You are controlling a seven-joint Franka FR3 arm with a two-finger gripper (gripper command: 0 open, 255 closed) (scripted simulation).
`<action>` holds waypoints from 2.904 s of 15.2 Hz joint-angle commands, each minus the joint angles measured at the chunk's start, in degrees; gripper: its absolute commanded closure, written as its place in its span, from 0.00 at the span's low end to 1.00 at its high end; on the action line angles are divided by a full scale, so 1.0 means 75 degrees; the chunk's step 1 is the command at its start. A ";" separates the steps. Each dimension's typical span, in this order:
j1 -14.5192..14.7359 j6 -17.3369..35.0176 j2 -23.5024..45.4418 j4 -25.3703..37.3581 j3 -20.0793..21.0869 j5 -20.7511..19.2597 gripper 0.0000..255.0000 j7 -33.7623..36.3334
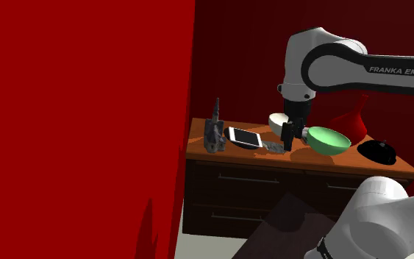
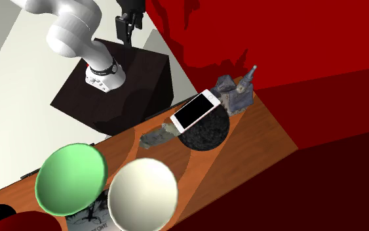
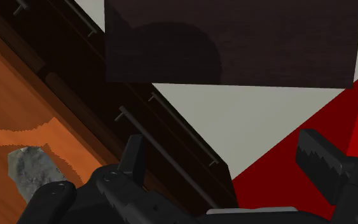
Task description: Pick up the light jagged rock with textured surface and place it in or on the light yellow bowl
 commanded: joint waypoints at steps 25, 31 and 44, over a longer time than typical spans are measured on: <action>0.0960 0.5203 0.5136 0.1423 -0.5191 0.1508 0.00 -0.7763; 0.0987 0.5728 0.5856 0.1395 -0.5271 0.2245 0.00 -0.8452; 0.0996 0.5968 0.6050 0.1285 -0.5256 0.2446 1.00 -0.8592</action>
